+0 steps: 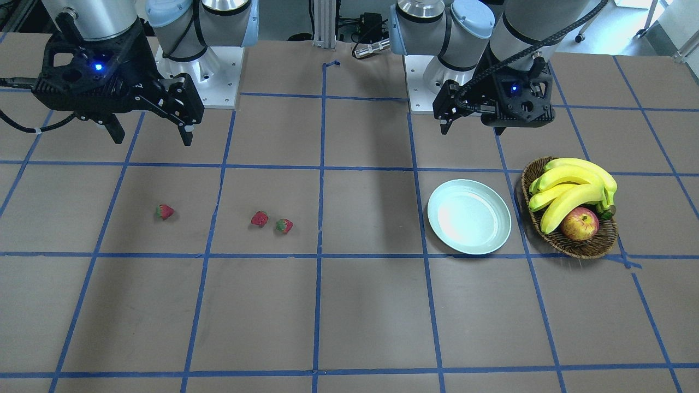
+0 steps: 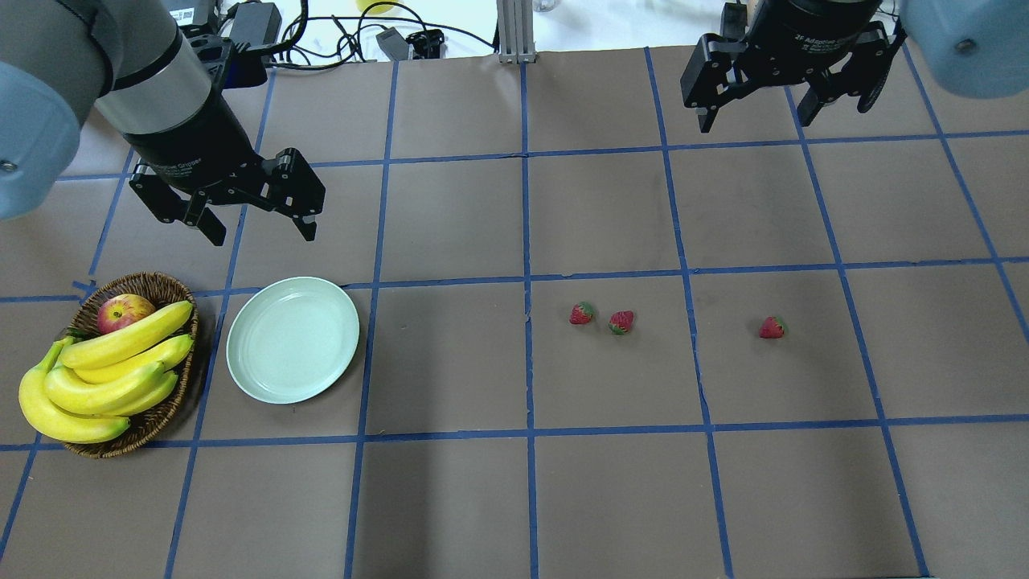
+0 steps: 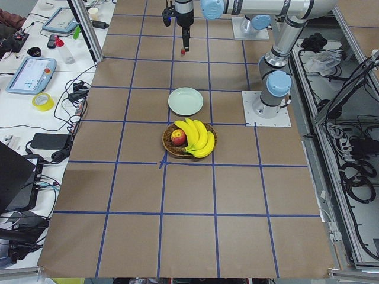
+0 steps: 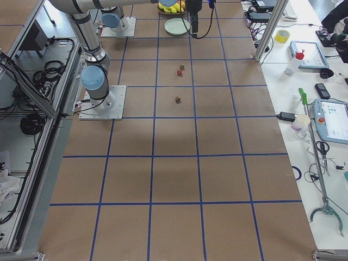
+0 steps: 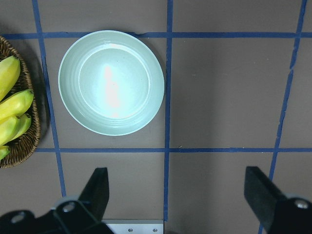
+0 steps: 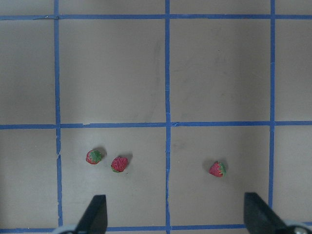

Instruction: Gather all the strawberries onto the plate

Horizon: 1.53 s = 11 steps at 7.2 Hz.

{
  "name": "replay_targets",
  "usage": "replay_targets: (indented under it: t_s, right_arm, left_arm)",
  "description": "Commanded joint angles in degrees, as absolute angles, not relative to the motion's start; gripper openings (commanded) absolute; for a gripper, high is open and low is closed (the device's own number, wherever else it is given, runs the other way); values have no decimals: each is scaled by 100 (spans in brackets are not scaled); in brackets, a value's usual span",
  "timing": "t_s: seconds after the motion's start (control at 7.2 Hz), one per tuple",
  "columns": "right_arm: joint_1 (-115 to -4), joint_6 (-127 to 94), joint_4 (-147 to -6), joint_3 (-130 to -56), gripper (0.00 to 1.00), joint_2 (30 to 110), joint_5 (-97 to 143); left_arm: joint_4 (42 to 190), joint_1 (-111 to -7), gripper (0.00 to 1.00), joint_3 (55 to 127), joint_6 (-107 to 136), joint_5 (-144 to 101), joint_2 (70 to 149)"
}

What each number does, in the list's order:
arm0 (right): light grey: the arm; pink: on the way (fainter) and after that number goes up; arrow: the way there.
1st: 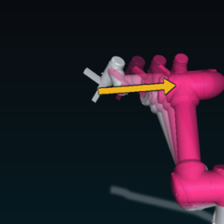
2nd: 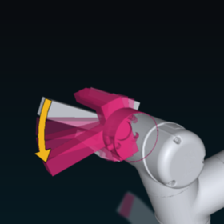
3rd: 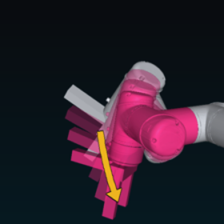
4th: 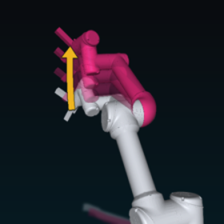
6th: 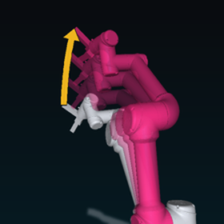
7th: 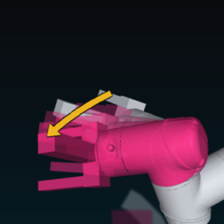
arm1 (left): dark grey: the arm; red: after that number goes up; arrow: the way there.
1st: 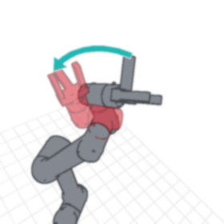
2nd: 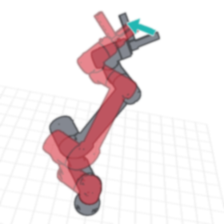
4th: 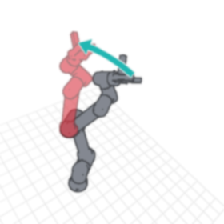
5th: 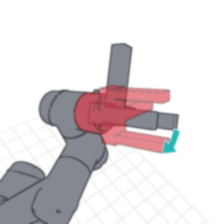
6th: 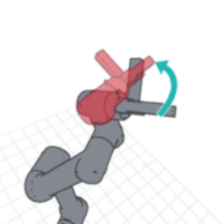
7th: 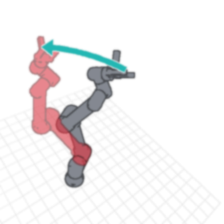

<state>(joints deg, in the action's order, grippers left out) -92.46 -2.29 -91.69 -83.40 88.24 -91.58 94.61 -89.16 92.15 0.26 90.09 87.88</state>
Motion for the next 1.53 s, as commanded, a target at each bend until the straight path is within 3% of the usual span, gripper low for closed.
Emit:
replay_targets:
  t_s: [0.0,1.39]
  right_arm:
    - [-9246,-229,-9150,-8332,100,8833,-9150]
    - [-9246,-229,-9132,-8358,100,8833,-9184]
  left_arm:
    - [9457,-8912,100,9220,18,9009,8789]
    - [9457,-8903,100,9264,62,9009,8789]
